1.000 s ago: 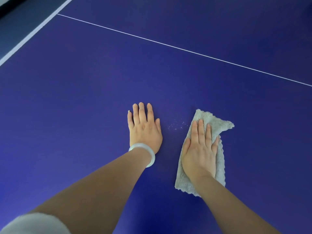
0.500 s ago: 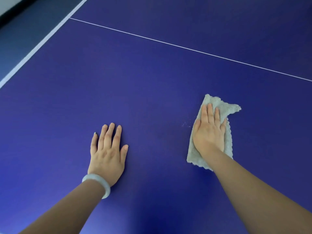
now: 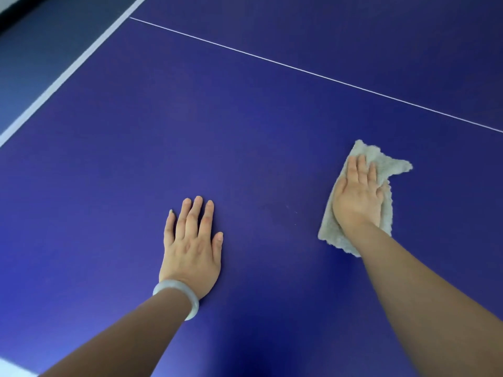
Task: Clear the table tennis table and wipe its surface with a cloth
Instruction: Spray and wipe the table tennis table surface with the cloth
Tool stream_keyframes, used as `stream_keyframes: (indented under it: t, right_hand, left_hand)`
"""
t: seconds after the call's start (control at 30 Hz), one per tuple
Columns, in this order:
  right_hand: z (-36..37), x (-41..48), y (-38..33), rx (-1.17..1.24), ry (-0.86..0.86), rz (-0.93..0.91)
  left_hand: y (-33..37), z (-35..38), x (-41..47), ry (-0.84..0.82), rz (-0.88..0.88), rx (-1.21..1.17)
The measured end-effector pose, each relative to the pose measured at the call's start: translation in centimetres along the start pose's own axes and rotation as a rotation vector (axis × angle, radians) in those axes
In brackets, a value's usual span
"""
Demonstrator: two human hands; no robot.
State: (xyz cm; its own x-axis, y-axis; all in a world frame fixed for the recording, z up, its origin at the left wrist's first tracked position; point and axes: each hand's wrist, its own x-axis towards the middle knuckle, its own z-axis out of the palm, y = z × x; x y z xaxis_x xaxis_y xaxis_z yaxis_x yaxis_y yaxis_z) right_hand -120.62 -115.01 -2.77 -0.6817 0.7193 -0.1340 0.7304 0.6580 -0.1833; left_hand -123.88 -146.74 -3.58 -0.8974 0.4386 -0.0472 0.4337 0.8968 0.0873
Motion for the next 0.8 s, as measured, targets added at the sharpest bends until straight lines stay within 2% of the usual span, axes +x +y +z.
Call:
stream_keyframes:
  t: [0.07,0.13,0.2,0.23,0.27,0.3,0.4,0.47,0.53,0.67,0.8]
  right_hand:
    - [0.2,-0.8,-3.7,0.011,-0.02,-0.143]
    - [1.0,-3.4,-6.2,-0.039,-0.078,-0.471]
    - [1.4,-6.3,-5.5,-0.139,-0.131,-0.782]
    - [1.2,-6.7,-4.1,-0.157,-0.15,-0.838]
    - [0.7,-6.5,-2.4,-0.165,-0.152,-0.814]
    - [0.3,-6.0,-0.6,-0.175,-0.126,-0.715]
    - [-0.9,-4.9,3.0,-0.097,0.008,-0.167]
    - [-0.4,-5.7,2.0,0.016,0.042,0.044]
    - [0.9,-7.5,-1.0,0.0,0.045,0.067]
    - [3.2,-12.6,-7.7,-0.069,-0.018,-0.18]
    - [3.8,-13.3,-8.6,-0.049,-0.042,-0.18]
  left_hand:
    - [0.0,0.0,0.0,-0.006,0.006,0.001]
    - [0.1,0.0,0.0,-0.012,0.006,0.008]
    - [0.0,0.0,0.1,-0.012,0.007,0.012]
    - [0.0,0.0,0.0,-0.012,0.008,0.012]
    - [0.0,0.1,0.0,-0.011,0.008,0.011]
    - [0.0,0.1,0.0,-0.012,0.009,0.008]
    - [0.0,0.3,0.0,-0.014,0.011,-0.006]
    - [0.0,0.4,0.0,-0.013,0.012,-0.004]
    - [0.0,0.3,0.0,-0.021,0.015,0.002]
    - [-0.1,0.0,0.0,-0.036,0.029,-0.026]
    - [-0.7,-0.6,0.1,0.001,0.076,-0.2]
